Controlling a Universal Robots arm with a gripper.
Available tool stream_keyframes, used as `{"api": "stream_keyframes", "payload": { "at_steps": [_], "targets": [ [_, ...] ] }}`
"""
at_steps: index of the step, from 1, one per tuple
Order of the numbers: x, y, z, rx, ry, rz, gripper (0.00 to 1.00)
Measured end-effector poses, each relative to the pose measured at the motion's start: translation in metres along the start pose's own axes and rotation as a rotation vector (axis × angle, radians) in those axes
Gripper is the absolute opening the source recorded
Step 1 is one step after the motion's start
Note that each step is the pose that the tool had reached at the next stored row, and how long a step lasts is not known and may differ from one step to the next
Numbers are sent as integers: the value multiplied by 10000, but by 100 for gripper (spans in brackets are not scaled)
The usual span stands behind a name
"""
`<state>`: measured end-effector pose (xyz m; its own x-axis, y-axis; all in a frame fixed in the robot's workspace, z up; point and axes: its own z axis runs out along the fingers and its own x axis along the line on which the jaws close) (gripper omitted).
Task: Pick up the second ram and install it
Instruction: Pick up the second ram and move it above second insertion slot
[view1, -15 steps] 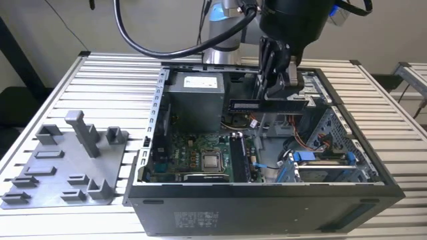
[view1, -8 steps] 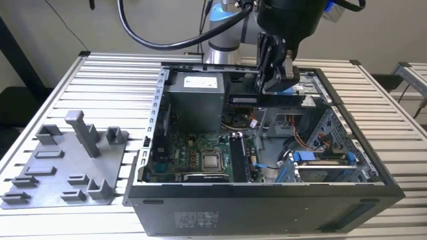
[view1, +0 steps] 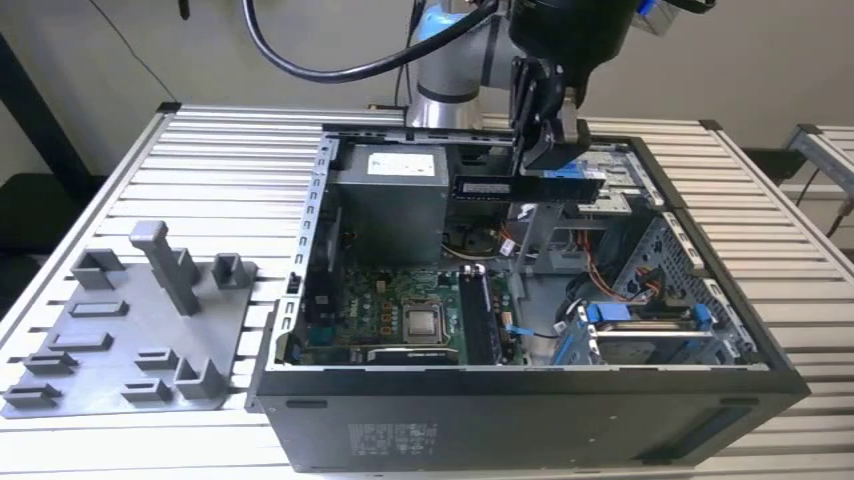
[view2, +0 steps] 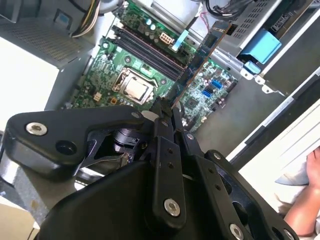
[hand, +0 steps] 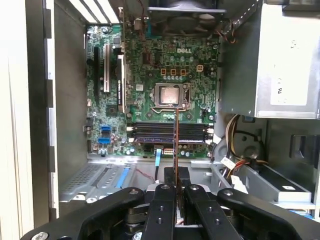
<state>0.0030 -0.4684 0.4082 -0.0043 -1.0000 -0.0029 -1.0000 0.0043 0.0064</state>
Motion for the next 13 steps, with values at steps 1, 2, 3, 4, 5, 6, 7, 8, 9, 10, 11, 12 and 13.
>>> {"api": "stream_keyframes", "payload": {
  "at_steps": [1, 2, 3, 4, 5, 6, 7, 8, 9, 10, 11, 12, 13],
  "targets": [
    [-22, 1, 0, 0, 0, 4, 14],
    [-43, 1, 1, 0, -1, 7, 14],
    [-65, 1, 1, 0, 0, 10, 14],
    [-86, 2, 2, 0, -1, 13, 14],
    [-108, 2, 2, 1, -2, 17, 14],
    [-128, 3, 2, 0, -1, 21, 14],
    [-148, 3, 2, 0, -1, 24, 14],
    [-168, 4, 2, 0, -1, 28, 14],
    [-188, 4, 2, 0, -1, 32, 14],
    [-208, 4, 3, 0, -1, 35, 14],
    [-229, 5, 3, 0, -1, 40, 14],
    [-249, 5, 3, 0, -1, 44, 14],
    [-270, 6, 3, 0, -1, 48, 14]
  ]
}}
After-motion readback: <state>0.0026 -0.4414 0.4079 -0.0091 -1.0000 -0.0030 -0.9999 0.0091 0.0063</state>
